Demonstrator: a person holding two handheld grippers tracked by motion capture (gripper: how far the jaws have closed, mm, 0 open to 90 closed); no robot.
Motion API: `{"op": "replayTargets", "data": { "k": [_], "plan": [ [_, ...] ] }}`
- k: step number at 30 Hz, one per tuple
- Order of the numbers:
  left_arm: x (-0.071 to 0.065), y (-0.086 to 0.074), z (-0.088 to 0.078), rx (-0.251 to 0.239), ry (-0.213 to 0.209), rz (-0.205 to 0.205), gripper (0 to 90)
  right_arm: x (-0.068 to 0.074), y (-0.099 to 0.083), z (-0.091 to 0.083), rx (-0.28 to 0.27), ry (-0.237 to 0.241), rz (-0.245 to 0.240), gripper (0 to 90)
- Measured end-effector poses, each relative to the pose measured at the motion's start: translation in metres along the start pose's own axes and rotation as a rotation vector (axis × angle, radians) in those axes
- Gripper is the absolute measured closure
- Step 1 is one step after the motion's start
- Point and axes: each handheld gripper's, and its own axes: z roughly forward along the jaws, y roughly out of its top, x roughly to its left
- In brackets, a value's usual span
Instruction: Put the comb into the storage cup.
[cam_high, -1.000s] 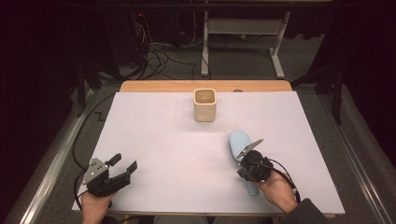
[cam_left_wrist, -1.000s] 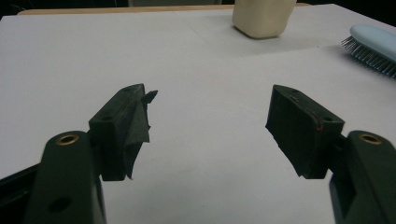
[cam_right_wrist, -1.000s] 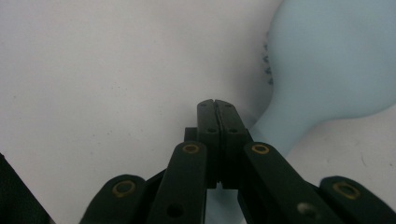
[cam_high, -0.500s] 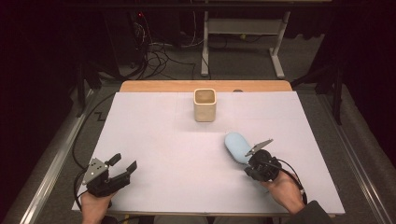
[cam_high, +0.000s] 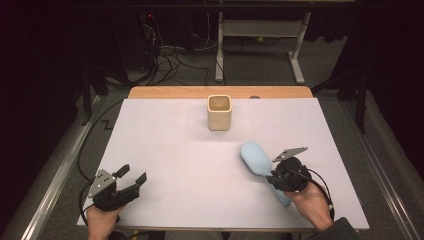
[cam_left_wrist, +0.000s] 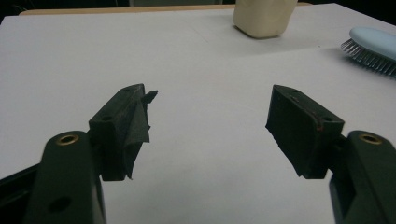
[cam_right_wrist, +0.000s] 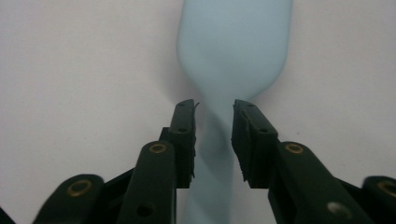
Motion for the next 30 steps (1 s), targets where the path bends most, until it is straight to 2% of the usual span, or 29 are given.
{"op": "replayTargets", "data": {
  "k": [5, 11, 16, 23, 30],
  "plan": [
    [0.001, 0.000, 0.000, -0.001, 0.003, -0.004, 30.1, -0.004, 0.002, 0.009, 0.026, -0.001, 0.037, 58.4],
    [0.000, 0.000, 0.000, 0.000, -0.001, 0.002, 30.1, -0.006, 0.004, 0.025, 0.067, 0.006, 0.070, 53.5],
    [0.000, 0.000, 0.000, 0.000, -0.001, 0.001, 30.1, -0.005, 0.008, 0.032, 0.087, 0.007, 0.072, 52.6],
    [0.000, 0.000, 0.001, 0.002, -0.003, 0.006, 30.1, -0.002, 0.014, 0.044, 0.127, -0.021, 0.057, 52.6],
    [0.000, 0.000, -0.001, -0.002, -0.001, 0.004, 30.1, -0.004, 0.014, 0.044, 0.132, -0.025, 0.062, 61.5]
  ]
}}
